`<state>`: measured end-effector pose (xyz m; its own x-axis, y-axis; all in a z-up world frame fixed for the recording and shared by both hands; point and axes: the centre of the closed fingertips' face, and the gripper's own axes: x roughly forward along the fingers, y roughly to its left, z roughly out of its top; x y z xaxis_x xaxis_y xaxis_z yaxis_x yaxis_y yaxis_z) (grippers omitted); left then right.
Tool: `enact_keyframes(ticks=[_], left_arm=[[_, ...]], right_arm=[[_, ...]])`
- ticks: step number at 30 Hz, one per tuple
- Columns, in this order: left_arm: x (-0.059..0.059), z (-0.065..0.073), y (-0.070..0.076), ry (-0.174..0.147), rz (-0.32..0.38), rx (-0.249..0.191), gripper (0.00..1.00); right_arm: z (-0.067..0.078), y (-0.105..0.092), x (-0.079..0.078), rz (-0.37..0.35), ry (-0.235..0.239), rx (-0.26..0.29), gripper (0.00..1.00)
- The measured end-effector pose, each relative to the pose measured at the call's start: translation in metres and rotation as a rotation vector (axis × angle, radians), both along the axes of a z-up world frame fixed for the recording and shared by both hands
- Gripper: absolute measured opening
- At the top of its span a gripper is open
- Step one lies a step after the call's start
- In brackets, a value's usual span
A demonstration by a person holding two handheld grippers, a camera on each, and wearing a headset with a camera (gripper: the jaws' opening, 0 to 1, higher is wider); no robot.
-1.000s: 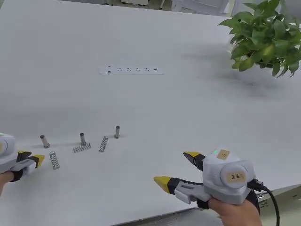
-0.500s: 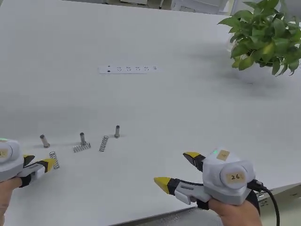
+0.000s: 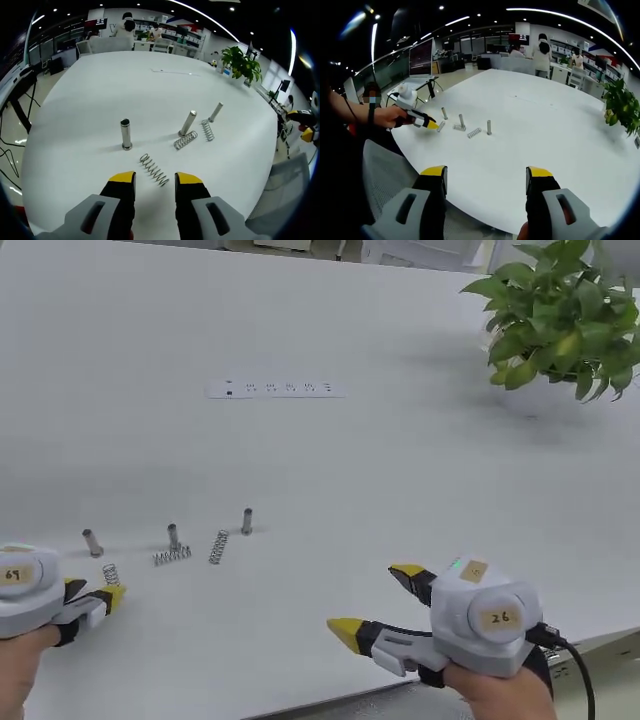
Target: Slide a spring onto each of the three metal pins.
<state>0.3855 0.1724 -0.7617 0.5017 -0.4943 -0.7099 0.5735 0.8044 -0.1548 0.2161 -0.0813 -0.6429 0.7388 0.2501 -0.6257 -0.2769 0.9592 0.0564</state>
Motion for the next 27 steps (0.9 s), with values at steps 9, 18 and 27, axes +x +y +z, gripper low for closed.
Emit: enact_keyframes(ticks=[9, 18, 27], left_arm=[[0.003, -0.005, -0.007, -0.004, -0.003, 0.014, 0.22], [0.006, -0.012, -0.010, -0.004, -0.025, 0.043, 0.20], [0.004, -0.019, -0.004, -0.017, -0.083, 0.144, 0.07]], right_arm=[[0.000, -0.003, -0.001, -0.009, 0.002, 0.003, 0.62], [0.000, -0.005, -0.003, -0.007, 0.007, 0.000, 0.62], [0.001, -0.002, 0.002, 0.007, 0.006, -0.001, 0.62]])
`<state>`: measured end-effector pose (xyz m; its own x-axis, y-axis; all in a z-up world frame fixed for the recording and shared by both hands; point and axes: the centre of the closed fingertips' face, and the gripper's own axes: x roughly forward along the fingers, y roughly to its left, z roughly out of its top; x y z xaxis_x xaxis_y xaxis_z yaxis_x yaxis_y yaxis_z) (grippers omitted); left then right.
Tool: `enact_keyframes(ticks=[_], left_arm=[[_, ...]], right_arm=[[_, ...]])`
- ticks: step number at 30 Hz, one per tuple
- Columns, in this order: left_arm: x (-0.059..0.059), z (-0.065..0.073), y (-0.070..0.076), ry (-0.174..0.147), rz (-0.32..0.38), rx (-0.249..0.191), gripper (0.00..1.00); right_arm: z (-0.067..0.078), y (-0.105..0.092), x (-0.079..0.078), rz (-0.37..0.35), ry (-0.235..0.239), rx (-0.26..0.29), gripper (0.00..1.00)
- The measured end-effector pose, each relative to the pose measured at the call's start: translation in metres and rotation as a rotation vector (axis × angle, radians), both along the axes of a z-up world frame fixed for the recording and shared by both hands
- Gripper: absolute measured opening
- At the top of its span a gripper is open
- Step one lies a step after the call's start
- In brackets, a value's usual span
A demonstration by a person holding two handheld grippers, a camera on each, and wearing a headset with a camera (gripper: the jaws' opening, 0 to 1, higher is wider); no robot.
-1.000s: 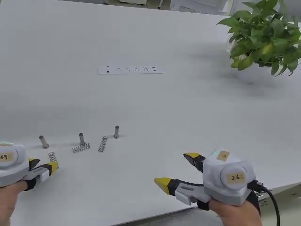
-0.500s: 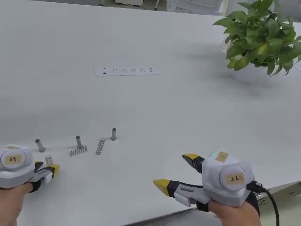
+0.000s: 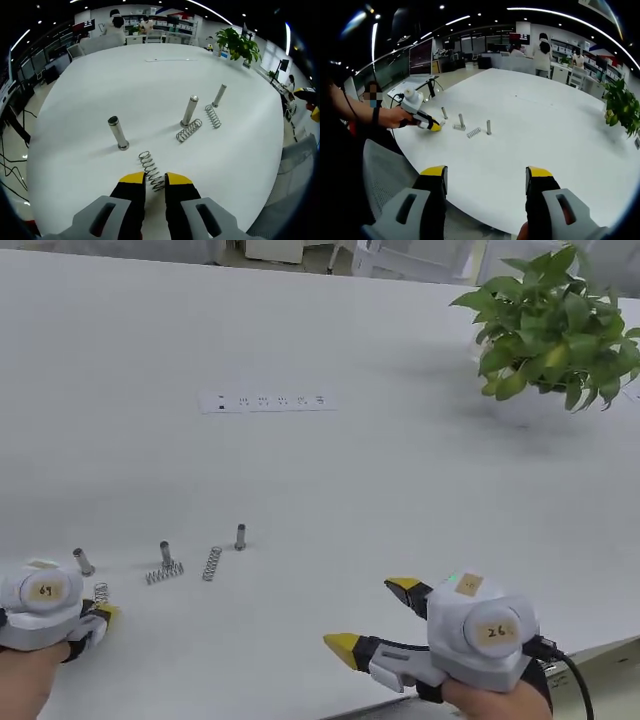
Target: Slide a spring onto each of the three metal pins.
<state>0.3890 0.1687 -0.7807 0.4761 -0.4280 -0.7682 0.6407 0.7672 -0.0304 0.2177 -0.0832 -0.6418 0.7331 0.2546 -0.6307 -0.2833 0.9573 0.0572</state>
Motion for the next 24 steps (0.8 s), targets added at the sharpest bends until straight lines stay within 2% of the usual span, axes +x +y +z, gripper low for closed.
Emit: enact_keyframes(ticks=[2, 5, 13, 21, 24], left_arm=[[-0.003, -0.001, 0.003, 0.007, -0.006, 0.014, 0.03], [-0.006, -0.001, 0.006, 0.028, 0.005, -0.003, 0.03], [-0.009, 0.012, 0.013, 0.007, 0.022, -0.035, 0.03], [-0.036, 0.028, 0.008, -0.016, -0.012, -0.060, 0.03], [-0.041, 0.033, 0.010, -0.019, -0.001, -0.077, 0.03]], right_arm=[[0.000, 0.002, 0.001, 0.005, -0.001, 0.002, 0.62], [0.000, 0.006, 0.003, 0.015, -0.001, 0.005, 0.62], [-0.005, 0.013, 0.005, 0.040, 0.001, 0.013, 0.61], [-0.011, 0.018, 0.008, 0.058, 0.006, 0.036, 0.61], [-0.012, 0.020, 0.010, 0.068, 0.007, 0.046, 0.60]])
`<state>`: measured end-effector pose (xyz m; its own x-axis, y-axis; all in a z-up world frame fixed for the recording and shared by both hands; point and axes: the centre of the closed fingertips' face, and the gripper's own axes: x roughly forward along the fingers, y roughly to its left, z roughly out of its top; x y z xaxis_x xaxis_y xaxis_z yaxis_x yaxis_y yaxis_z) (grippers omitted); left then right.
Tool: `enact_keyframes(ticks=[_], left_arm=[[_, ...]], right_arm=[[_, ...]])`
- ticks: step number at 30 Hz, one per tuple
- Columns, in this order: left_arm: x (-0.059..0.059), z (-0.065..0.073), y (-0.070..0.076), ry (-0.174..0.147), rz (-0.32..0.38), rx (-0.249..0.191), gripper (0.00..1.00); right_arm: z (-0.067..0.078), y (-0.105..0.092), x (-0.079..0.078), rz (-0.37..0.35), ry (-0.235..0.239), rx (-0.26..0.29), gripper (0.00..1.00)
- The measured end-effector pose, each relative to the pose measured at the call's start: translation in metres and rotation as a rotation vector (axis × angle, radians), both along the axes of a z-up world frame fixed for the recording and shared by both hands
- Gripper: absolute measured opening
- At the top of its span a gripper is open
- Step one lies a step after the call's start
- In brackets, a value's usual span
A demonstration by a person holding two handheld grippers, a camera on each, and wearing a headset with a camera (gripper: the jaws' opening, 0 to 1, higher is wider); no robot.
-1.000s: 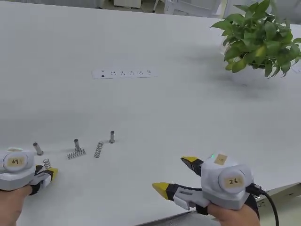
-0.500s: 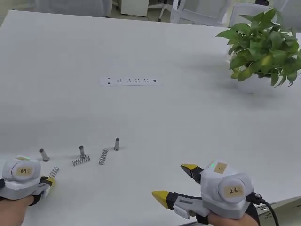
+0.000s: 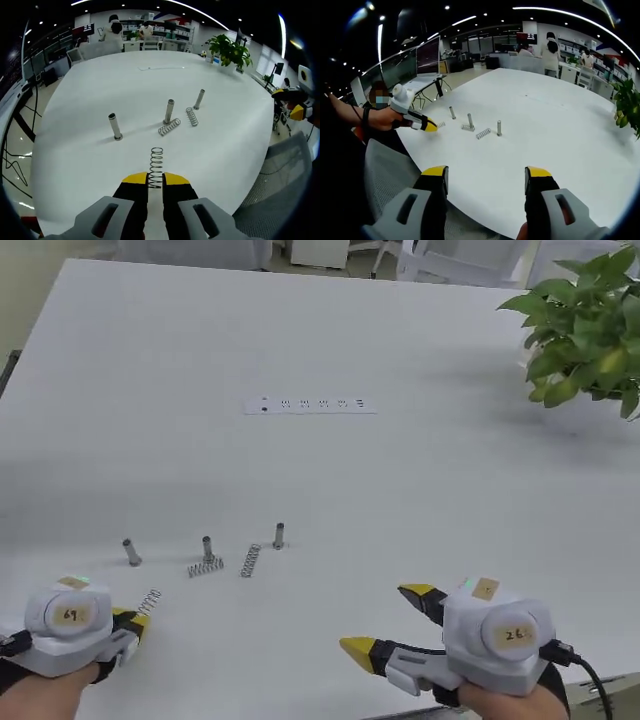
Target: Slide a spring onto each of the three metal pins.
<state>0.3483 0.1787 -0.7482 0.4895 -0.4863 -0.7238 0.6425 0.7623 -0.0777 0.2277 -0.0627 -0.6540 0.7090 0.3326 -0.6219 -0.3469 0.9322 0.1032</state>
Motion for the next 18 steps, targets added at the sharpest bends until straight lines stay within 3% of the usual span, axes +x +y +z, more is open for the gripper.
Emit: enact_keyframes(ticks=[11, 16, 18], left_arm=[[-0.014, 0.025, 0.001, -0.032, 0.028, -0.054, 0.03], [-0.020, 0.040, -0.005, -0.053, 0.025, -0.088, 0.03], [-0.027, 0.048, -0.015, -0.052, 0.010, -0.129, 0.03]], right_arm=[[-0.001, 0.014, 0.010, 0.035, -0.002, 0.051, 0.59], [-0.001, 0.026, 0.015, 0.075, 0.004, 0.060, 0.57], [-0.001, 0.032, 0.017, 0.096, 0.002, 0.060, 0.57]])
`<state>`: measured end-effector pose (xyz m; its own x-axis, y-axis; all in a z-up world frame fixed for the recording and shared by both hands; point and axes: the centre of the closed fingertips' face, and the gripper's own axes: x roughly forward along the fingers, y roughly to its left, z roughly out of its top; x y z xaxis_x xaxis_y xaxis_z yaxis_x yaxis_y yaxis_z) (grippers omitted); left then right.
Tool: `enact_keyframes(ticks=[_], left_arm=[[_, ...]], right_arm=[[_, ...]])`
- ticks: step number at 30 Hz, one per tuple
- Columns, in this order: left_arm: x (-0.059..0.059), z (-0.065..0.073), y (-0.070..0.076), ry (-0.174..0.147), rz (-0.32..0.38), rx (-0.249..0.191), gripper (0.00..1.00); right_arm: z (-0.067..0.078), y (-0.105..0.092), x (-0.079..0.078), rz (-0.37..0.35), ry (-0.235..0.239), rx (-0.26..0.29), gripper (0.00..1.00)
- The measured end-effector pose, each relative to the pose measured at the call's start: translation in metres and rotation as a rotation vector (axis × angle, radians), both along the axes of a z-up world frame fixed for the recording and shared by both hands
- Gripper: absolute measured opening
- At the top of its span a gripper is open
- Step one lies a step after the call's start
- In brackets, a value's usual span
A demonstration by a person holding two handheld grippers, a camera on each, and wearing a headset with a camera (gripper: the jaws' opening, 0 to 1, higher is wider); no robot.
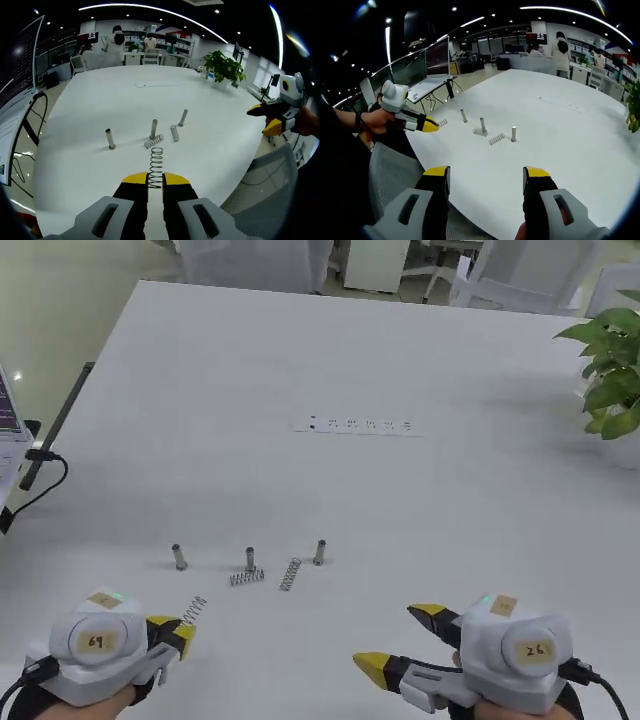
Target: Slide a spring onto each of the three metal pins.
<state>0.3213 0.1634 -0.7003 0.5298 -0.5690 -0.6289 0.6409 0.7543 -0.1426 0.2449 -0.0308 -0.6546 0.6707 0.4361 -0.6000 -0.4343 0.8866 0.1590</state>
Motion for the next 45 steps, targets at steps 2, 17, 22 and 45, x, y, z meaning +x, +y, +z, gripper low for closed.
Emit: enact_keyframes(ticks=[2, 17, 22, 45], left_arm=[[-0.005, 0.005, -0.007, -0.012, -0.011, -0.020, 0.03], [-0.041, 0.058, -0.060, -0.126, -0.192, -0.065, 0.03], [-0.044, 0.075, -0.072, -0.163, -0.231, -0.076, 0.03], [-0.075, 0.088, -0.102, -0.246, -0.454, -0.018, 0.03]], right_arm=[[0.000, 0.005, 0.002, 0.016, -0.002, 0.009, 0.56], [0.023, 0.048, 0.013, 0.133, -0.039, 0.129, 0.42], [0.038, 0.059, 0.017, 0.147, -0.061, 0.179, 0.36], [0.053, 0.084, 0.012, 0.154, -0.036, 0.396, 0.13]])
